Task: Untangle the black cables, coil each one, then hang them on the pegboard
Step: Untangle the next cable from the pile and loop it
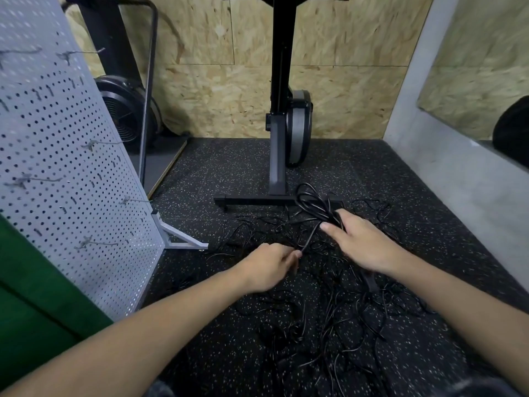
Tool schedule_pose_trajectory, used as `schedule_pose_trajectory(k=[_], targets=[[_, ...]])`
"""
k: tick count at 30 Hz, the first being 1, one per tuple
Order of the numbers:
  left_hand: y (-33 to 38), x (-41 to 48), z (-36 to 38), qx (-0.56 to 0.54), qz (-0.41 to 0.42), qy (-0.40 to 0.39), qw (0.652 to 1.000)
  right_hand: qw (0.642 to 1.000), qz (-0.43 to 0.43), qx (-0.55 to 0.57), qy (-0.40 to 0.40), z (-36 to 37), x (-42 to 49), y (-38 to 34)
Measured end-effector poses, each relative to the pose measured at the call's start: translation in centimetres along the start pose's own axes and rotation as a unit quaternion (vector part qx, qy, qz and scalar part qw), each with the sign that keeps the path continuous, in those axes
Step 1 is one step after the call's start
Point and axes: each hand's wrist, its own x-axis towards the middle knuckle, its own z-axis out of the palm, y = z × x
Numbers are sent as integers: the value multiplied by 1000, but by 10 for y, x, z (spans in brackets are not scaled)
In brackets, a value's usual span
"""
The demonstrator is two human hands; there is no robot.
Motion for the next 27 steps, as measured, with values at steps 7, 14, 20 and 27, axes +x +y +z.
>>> schedule_pose_trajectory(k=[7, 14, 20, 27], targets=[[60, -21, -4, 234, 156, 13, 960, 991, -11, -126, 53, 25, 11, 5], [43, -19, -60, 161, 217, 136, 953, 993, -29, -33, -107, 12, 0, 2], [25, -15, -65, -11, 175, 180, 968, 958, -170, -29, -229, 30, -22, -20], [-14, -8, -69, -272, 56, -4, 961, 952, -247, 2, -182, 24, -34, -37]])
